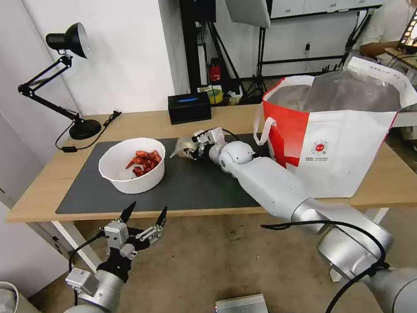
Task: Pick up the trash from the table and place it into the takeout bag.
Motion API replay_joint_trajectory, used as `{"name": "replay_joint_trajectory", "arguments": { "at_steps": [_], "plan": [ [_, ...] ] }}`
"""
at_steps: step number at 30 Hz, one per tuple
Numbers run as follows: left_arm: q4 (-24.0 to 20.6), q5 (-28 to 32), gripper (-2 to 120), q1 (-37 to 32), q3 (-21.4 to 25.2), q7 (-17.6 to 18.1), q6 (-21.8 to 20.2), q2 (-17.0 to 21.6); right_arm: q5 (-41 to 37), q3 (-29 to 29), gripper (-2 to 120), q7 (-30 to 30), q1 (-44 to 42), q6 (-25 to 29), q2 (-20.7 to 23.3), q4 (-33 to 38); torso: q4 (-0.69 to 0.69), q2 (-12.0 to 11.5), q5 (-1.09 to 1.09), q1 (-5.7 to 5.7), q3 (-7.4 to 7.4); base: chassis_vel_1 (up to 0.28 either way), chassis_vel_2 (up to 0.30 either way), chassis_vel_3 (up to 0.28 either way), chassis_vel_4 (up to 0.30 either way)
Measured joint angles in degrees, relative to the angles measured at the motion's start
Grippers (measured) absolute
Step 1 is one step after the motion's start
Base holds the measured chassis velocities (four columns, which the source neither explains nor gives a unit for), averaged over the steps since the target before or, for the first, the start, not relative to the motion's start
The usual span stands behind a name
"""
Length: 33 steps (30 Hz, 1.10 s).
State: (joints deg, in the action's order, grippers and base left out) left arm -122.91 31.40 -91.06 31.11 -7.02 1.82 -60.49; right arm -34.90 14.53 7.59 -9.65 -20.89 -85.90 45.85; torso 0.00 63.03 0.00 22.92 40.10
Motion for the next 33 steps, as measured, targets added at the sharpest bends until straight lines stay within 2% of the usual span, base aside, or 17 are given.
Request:
{"name": "replay_joint_trajectory", "arguments": {
  "at_steps": [4,14,22,24,29,32,33],
  "plan": [
    [0.0,0.0,100,0.0,0.0,0.0,0.1,0.0,-0.1,0.0,7,0.0,0.0,0.0,0.2,0.1,0.0,0.0,0.0,0.0,0.0,0.0,0.0,0.0,0.0],
    [0.2,0.1,100,0.7,-0.6,0.9,0.1,0.2,-0.3,-0.3,5,-0.6,-0.6,0.0,1.2,2.3,0.0,0.0,0.0,0.0,0.0,0.0,0.0,0.0,0.0],
    [-0.2,0.6,100,0.4,-0.2,1.6,0.1,0.3,-2.3,-0.9,5,-4.9,-0.9,-1.9,5.1,12.1,0.0,0.0,0.0,0.0,0.0,0.0,0.0,0.0,0.0],
    [-0.3,0.6,100,0.3,0.1,1.6,0.1,0.5,-3.2,-1.2,5,-8.3,-1.3,-3.8,7.7,17.9,0.0,0.0,0.01,0.0,0.0,0.0,0.0,0.0,0.0],
    [-0.3,0.6,100,0.1,0.3,1.6,0.1,0.6,-3.5,-1.4,5,-11.2,-1.9,-5.4,10.1,22.6,-0.01,0.0,0.0,0.0,0.0,0.0,0.0,0.0,0.0],
    [-0.6,0.7,100,-0.2,0.9,1.5,0.1,0.9,-4.9,-2.3,5,-13.6,-3.2,-6.9,13.2,29.5,0.0,0.0,0.01,0.0,0.0,0.0,0.0,0.0,0.0],
    [-0.6,0.7,100,-0.2,0.9,1.5,0.1,0.9,-4.9,-2.3,5,-13.6,-3.2,-6.9,13.2,29.5,0.0,0.0,0.01,0.0,0.0,0.0,0.0,0.0,0.0]
  ]
}}
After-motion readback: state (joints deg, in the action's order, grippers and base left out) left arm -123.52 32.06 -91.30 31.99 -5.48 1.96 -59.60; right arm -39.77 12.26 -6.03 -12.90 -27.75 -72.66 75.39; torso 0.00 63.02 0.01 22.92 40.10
